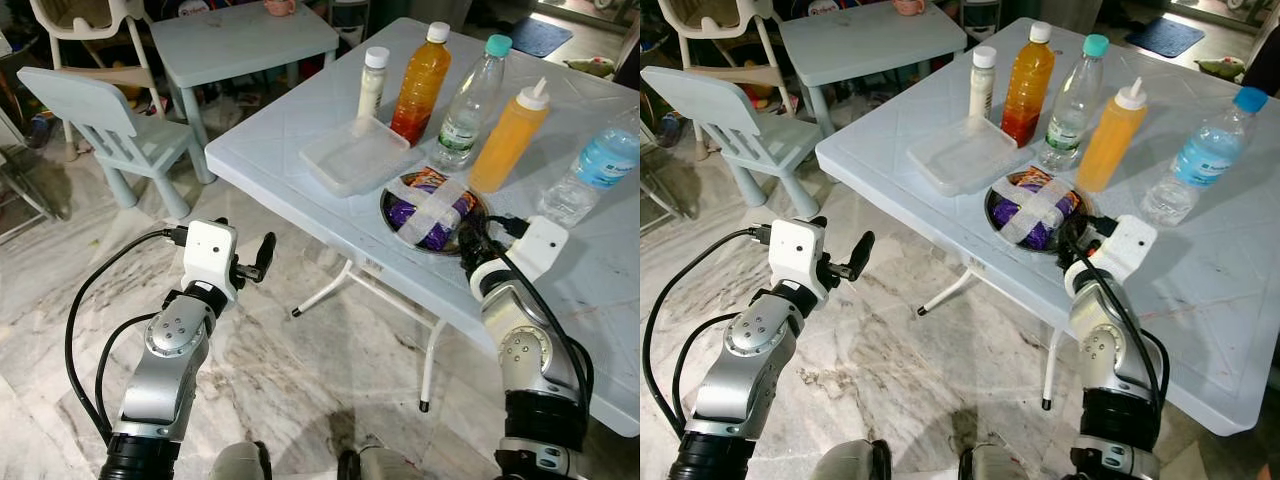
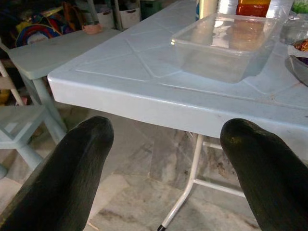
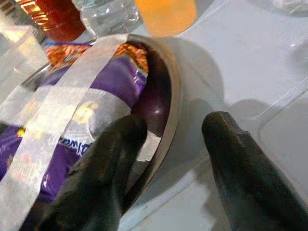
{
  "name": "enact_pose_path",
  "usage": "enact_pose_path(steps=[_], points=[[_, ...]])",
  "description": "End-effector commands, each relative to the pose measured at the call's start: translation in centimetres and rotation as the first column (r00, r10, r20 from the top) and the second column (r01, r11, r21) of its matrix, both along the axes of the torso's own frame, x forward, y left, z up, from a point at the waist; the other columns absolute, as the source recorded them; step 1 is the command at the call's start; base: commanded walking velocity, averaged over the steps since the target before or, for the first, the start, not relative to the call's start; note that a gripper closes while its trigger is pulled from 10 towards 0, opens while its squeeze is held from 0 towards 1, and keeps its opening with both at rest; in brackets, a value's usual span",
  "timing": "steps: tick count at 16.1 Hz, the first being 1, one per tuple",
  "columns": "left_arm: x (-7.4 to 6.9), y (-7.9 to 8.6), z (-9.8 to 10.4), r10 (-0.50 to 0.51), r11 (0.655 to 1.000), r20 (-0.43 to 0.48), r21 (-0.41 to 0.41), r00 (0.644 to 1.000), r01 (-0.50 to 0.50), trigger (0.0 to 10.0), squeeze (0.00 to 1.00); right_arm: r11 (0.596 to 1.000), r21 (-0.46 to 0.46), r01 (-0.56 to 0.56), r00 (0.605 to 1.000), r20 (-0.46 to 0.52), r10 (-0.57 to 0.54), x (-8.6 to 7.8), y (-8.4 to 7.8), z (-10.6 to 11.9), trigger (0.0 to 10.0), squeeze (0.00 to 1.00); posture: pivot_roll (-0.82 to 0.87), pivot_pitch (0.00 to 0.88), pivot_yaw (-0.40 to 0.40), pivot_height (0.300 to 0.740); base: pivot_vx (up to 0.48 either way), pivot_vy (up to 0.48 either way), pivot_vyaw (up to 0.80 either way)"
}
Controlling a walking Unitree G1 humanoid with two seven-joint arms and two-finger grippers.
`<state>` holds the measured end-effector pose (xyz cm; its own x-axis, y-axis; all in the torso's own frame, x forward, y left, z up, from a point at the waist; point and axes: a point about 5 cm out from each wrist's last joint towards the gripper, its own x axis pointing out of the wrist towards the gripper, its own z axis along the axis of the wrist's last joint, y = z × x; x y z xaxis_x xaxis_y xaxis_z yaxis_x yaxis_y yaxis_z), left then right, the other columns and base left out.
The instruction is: Restocking fridge
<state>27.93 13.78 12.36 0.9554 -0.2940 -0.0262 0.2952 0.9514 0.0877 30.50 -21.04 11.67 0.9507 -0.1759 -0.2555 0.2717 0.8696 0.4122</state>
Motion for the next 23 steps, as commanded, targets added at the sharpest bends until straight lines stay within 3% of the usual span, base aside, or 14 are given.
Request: enact_pose_path(steps=[1, 5, 9, 11, 14, 17, 18, 19, 23], points=[[0.0, -0.1, 0.1, -0.007, 1.0, 0.0, 0.006, 1.0, 0.007, 10.0, 0.0, 1.0, -0.01, 0.01, 0.999, 0.035, -0.009, 0.0, -0.3, 0.8, 10.0, 0.0, -0.02, 0.111, 0.012, 0.74, 0.0, 0.0, 0.0], [-0.1, -0.3, 0.1, -0.011, 1.0, -0.001, 0.004, 1.0, 0.011, 10.0, 0.0, 0.999, 0.035, 0.023, 0.999, -0.038, -0.022, -0.1, -0.6, -0.2, 10.0, 0.0, -0.02, 0.115, 0.007, 0.74, 0.0, 0.0, 0.0], [-0.2, -0.2, 0.1, -0.005, 1.0, -0.002, 0.003, 1.0, 0.005, 10.0, 0.0, 0.985, 0.172, -0.005, 0.999, -0.047, 0.014, -0.5, 2.3, -0.2, 10.0, 0.0, -0.02, 0.121, 0.002, 0.74, 0.0, 0.0, 0.0], [-0.2, -0.2, 0.1, -0.005, 1.0, -0.002, 0.002, 1.0, 0.005, 10.0, 0.0, 0.981, 0.193, -0.035, 0.998, -0.036, 0.042, -0.7, 3.5, 0.3, 10.0, 0.0, -0.02, 0.122, 0.002, 0.74, 0.0, 0.0, 0.0], [-0.2, -0.2, 0.0, -0.005, 1.0, -0.003, 0.001, 1.0, 0.005, 10.0, 0.0, 0.992, 0.129, -0.014, 0.999, -0.027, 0.018, -0.9, 2.7, 0.8, 10.0, 0.0, -0.03, 0.124, 0.0, 0.74, 0.0, 0.0, 0.0], [-0.1, -0.4, 0.0, -0.01, 1.0, -0.001, -0.002, 1.0, 0.01, 10.0, 0.0, 0.992, 0.116, 0.057, 0.995, -0.083, -0.048, -1.3, 1.2, -0.2, 10.0, 0.0, -0.03, 0.125, -0.001, 0.74, 0.0, 0.0, 0.0], [-0.1, -0.4, 0.0, -0.011, 1.0, -0.002, -0.002, 1.0, 0.011, 10.0, 0.0, 0.986, 0.147, 0.078, 0.992, -0.109, -0.062, -1.4, 0.8, -0.9, 4.5, 0.0, -0.03, 0.125, 0.0, 0.74, 0.0, 0.0, 0.0], [-0.1, -0.4, 0.1, -0.011, 1.0, -0.001, -0.002, 1.0, 0.011, 10.0, 0.0, 0.981, 0.183, 0.065, 0.993, -0.107, -0.046, -1.3, 0.8, -1.2, 0.0, 0.0, -0.03, 0.126, -0.001, 0.74, 0.0, 0.0, 0.0], [-0.1, -0.4, 0.1, -0.011, 1.0, -0.002, 0.0, 1.0, 0.011, 10.0, 0.0, 0.98, 0.189, 0.063, 0.992, -0.123, -0.04, -0.9, 0.6, -1.7, 0.0, 0.0, -0.02, 0.125, -0.002, 0.74, 0.0, 0.0, 0.0]])
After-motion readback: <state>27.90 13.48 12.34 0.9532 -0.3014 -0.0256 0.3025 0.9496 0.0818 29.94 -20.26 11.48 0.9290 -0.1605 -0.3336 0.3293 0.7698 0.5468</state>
